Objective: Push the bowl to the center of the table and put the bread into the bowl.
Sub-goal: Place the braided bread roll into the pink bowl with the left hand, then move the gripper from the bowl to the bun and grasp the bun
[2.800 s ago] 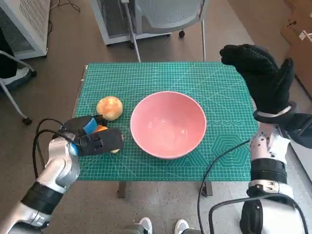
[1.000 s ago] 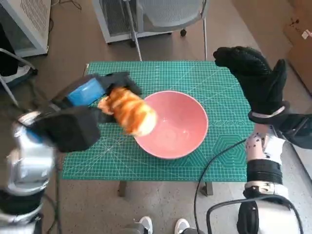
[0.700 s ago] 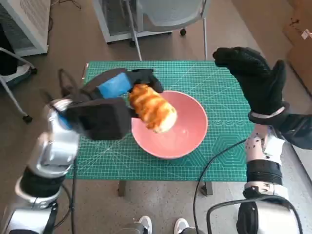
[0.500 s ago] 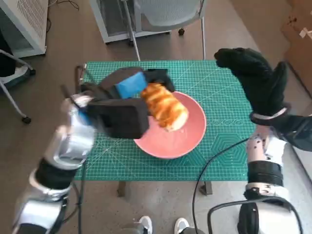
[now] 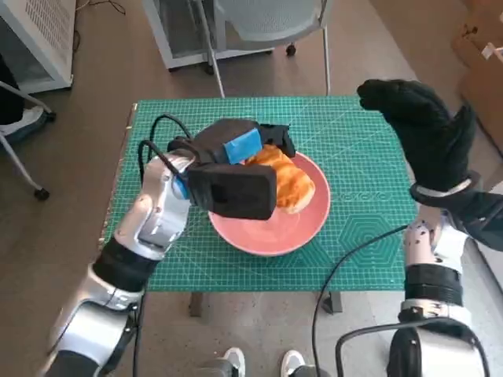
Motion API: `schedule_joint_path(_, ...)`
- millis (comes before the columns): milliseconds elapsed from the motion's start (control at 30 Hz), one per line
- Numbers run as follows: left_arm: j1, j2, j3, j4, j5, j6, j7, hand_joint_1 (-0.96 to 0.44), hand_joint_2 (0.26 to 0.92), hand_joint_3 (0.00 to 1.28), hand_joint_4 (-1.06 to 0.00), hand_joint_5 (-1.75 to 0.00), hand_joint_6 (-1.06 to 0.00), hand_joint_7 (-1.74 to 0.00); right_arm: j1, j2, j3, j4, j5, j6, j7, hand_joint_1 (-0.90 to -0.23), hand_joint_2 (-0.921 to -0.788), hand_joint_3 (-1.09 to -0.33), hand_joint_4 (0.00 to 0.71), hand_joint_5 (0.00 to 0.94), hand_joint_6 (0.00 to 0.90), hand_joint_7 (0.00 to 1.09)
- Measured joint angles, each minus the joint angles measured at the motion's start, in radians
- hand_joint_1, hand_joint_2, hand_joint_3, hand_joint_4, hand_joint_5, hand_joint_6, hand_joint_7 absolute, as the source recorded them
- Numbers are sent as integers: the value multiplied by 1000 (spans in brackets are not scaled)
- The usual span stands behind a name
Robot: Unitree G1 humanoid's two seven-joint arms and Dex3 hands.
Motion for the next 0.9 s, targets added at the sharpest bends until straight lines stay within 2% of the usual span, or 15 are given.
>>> schedule_joint_path(133, -8, -7, 1, 18, 0, 39, -28, -6, 803, 34, -117, -52, -284, -115, 1, 0, 2, -1, -1, -2, -9, -673, -921, -837, 281, 0, 376, 0)
schedule_joint_path(367, -7, -3, -5, 19, 42, 26, 13, -173, 772, 13, -26, -4, -255, -41, 1, 0, 10, -1, -3, -7, -26, -683, -921, -835, 281, 0, 376, 0)
schedule_joint_path(600, -1, 19, -12, 15, 91, -38, 60, -308, 754, 1, -1, 1, -206, -6, 1, 0, 19, 0, -2, -7, -31, -705, -921, -820, 281, 0, 376, 0)
schedule_joint_path(900, 33, 29, -2, -5, 91, -60, 73, -372, 745, 0, 1, 1, -194, -1, 1, 0, 22, 7, -1, -7, -30, -720, -921, -796, 281, 0, 374, 0)
